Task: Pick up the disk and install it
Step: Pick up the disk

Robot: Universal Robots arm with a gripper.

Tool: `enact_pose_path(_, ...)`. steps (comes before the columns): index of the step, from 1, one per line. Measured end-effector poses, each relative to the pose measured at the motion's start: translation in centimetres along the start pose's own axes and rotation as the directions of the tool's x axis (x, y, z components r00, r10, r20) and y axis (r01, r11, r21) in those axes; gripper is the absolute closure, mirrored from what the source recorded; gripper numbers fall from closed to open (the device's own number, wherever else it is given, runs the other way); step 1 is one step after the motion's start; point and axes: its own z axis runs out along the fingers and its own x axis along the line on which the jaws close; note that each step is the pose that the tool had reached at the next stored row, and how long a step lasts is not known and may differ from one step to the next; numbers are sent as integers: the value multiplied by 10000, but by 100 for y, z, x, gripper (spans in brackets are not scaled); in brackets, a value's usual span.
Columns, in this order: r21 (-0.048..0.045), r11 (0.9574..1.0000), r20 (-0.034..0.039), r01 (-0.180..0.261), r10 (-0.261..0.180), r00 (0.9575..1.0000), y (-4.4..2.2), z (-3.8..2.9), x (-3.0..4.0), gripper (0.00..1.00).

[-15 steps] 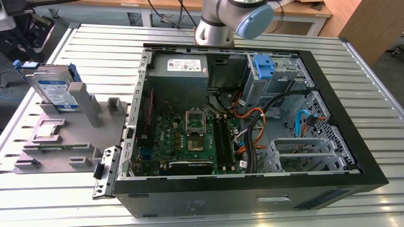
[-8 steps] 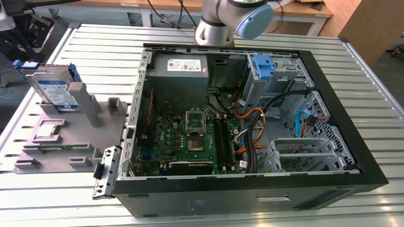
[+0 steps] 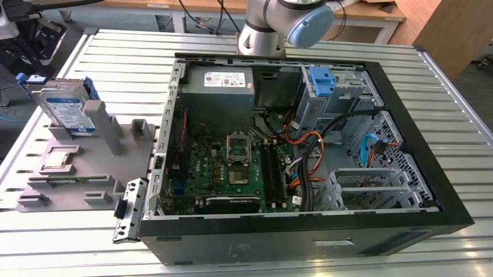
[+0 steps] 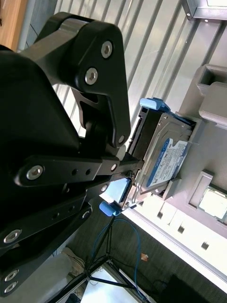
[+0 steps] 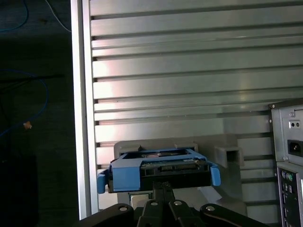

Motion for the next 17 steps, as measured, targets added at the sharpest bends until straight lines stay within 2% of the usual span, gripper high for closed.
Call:
enact_pose_path(11, 2, 9999, -5, 100, -100, 9999, 0, 1, 0, 89)
enact_pose_path(17, 8, 9992, -23, 403, -403, 9992, 0, 1, 0, 89)
